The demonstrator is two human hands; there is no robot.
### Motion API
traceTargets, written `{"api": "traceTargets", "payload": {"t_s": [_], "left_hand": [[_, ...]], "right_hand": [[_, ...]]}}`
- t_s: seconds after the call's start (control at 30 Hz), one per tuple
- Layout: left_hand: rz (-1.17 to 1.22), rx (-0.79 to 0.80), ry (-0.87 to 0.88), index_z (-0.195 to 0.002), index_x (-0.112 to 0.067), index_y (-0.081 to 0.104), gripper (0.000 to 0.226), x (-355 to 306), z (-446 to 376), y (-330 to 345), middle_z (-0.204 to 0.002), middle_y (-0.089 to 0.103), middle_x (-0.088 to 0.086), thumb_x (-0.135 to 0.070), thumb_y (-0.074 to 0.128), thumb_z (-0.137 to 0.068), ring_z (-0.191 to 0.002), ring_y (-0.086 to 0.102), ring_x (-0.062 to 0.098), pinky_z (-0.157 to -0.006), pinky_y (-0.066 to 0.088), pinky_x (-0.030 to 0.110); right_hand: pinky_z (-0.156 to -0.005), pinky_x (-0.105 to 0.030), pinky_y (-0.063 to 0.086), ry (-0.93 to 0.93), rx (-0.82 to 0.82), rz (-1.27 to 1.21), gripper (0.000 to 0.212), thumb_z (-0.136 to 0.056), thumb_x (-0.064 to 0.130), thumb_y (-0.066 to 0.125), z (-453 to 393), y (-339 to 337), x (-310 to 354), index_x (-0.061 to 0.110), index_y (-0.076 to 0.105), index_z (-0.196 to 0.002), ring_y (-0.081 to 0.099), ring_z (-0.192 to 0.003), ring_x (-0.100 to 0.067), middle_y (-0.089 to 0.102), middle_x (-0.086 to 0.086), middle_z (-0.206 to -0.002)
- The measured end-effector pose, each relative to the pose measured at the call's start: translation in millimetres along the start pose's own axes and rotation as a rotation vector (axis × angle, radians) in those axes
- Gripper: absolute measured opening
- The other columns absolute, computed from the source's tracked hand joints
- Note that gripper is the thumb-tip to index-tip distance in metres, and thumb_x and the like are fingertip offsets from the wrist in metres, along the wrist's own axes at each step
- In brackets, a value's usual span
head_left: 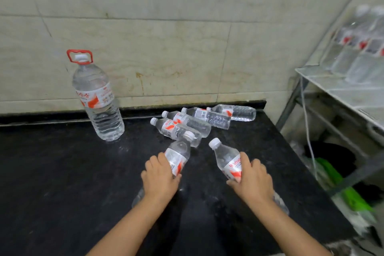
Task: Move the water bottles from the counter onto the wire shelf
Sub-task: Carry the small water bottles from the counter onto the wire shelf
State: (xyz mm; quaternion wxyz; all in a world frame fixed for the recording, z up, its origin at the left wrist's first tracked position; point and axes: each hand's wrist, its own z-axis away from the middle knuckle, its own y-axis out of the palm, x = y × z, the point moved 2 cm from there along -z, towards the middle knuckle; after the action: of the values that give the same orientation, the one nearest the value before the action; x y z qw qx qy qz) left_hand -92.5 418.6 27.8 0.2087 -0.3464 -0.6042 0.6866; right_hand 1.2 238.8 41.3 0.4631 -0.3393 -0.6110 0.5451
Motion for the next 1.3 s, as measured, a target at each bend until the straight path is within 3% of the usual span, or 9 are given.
{"api": "traceTargets", "payload": {"t_s": [0.23,0.5,0.67,0.77,1.17,1.3], "left_hand": [[0.063,-0.172,0.159,-0.129,-0.005,0.031,0.066,-164.0,21.2,-38.5,-0.13,0.04,0.014,-0.045,0.058,-0.083,-0.12,0.04,0.029,-0.095,0.037,0.037],[0.294,-0.418,0.257,-0.117,0.004,0.045,0.059,-352.0,60.2,-67.5,-0.115,0.05,0.025,-0.038,0.064,-0.08,-0.107,0.046,0.04,-0.083,0.038,0.045],[0.385,-0.573,0.38,-0.103,0.007,0.053,0.051,-436.4,55.9,-75.4,-0.098,0.055,0.029,-0.035,0.066,-0.078,-0.092,0.051,0.043,-0.073,0.042,0.047],[0.424,-0.593,0.428,-0.106,0.004,0.053,0.058,-482.6,43.2,-79.6,-0.1,0.055,0.024,-0.047,0.056,-0.079,-0.094,0.052,0.039,-0.073,0.044,0.044],[0.629,-0.432,0.5,-0.125,-0.006,0.038,0.068,-635.9,-36.6,-56.4,-0.12,0.046,0.011,-0.04,0.069,-0.076,-0.11,0.043,0.023,-0.09,0.038,0.029],[0.805,-0.351,0.458,-0.128,-0.007,0.035,0.073,-669.8,-57.6,-38.0,-0.123,0.041,0.01,-0.037,0.073,-0.073,-0.114,0.041,0.023,-0.097,0.04,0.033]], "right_hand": [[-0.093,-0.036,0.04,0.061,-0.241,-0.07,0.079,-0.076,0.047,0.067,-14.6,-108.5,-120.8,0.021,0.024,-0.137,0.044,-0.118,-0.028,0.044,-0.011,-0.124],[-0.091,-0.041,0.041,0.086,-0.488,-0.15,0.082,-0.073,0.044,0.071,-21.6,-210.0,-289.0,0.016,0.026,-0.136,0.044,-0.114,-0.033,0.044,-0.016,-0.122],[-0.09,-0.035,0.04,0.084,-0.549,-0.161,0.081,-0.076,0.047,0.068,-48.7,-252.3,-360.3,0.017,0.023,-0.137,0.043,-0.113,-0.028,0.043,-0.013,-0.124],[-0.091,-0.034,0.04,0.084,-0.576,-0.206,0.084,-0.075,0.048,0.069,-76.8,-269.8,-391.0,0.017,0.023,-0.139,0.044,-0.114,-0.026,0.044,-0.012,-0.126],[-0.1,-0.035,0.039,0.046,-0.58,-0.332,0.09,-0.075,0.045,0.07,-214.7,-305.7,-461.1,0.019,0.018,-0.143,0.04,-0.126,-0.024,0.038,-0.009,-0.138],[-0.101,-0.032,0.037,-0.043,-0.534,-0.489,0.09,-0.074,0.037,0.073,-260.3,-302.7,-481.5,0.019,0.019,-0.144,0.038,-0.129,-0.021,0.035,-0.006,-0.142]]}}
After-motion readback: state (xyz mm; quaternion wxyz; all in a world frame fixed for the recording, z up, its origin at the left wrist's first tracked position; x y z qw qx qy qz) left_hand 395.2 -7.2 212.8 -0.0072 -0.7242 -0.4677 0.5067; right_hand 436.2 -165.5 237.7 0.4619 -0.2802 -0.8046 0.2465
